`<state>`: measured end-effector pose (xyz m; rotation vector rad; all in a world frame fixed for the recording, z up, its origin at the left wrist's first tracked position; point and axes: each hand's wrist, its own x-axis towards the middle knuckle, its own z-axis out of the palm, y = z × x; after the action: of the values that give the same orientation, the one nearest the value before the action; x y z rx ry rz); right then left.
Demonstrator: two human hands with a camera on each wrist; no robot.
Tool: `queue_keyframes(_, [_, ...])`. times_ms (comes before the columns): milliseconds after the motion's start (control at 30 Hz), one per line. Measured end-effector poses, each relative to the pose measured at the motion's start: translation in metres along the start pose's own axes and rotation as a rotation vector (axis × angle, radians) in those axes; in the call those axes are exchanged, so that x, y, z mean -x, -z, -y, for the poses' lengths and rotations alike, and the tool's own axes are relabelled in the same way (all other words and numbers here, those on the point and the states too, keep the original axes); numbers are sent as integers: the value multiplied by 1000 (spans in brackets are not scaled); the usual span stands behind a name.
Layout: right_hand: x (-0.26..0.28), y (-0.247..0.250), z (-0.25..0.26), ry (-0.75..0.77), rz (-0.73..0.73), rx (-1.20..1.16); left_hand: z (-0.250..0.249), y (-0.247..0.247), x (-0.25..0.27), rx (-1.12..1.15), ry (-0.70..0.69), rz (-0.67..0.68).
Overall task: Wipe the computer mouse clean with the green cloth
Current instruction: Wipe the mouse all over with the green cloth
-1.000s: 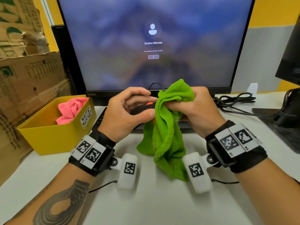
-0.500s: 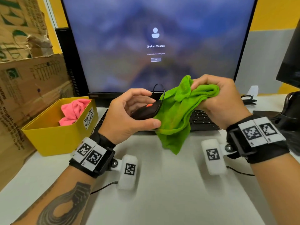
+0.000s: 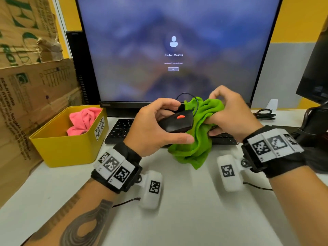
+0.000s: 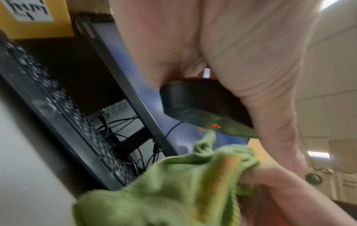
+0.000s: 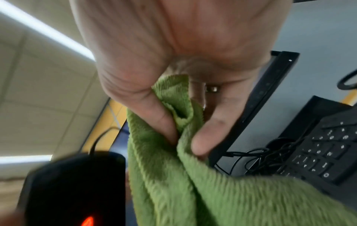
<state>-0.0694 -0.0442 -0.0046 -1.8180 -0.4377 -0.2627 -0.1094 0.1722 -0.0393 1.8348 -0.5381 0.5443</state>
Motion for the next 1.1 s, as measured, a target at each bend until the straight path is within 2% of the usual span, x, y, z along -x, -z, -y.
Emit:
queue_keyframes(67, [4, -6, 4, -27, 87, -55, -5, -7, -2, -98, -48, -1])
queue_keyframes(200, [9, 1, 6, -144, 363, -518, -20, -14, -6, -324, -147, -27])
queue_keyframes(300, [15, 6, 9, -177, 520, -668, -26, -18, -7, -402, -185, -31])
queue_keyframes(400, [20, 4, 8, -155, 437, -626, -29, -25, -6, -448, -210, -17])
queue_keyframes(467, [22, 6, 6, -142, 395, -624, -29, -27, -5, -439, -141, -51])
queue_keyframes(567, [26, 11, 7, -130, 360, -666, -27, -24, -2, -252, 127, -89])
queue_keyframes(633, [28, 12, 7, -124, 317, -701, -25, -18, 1, -42, 325, -22])
queue_keyframes(700, [29, 12, 5, -113, 300, -702, -24, -13, 3, 121, 451, 100])
queue_keyframes(767, [30, 12, 2, -95, 312, -667, -21, -10, 3, 146, 443, 167])
queue_keyframes(867, [29, 8, -1, -87, 336, -615, -19, -8, 1, 123, 395, 160])
queue_keyframes(1100, [29, 5, 7, -48, 226, -370, -22, -6, 2, 49, 365, 152])
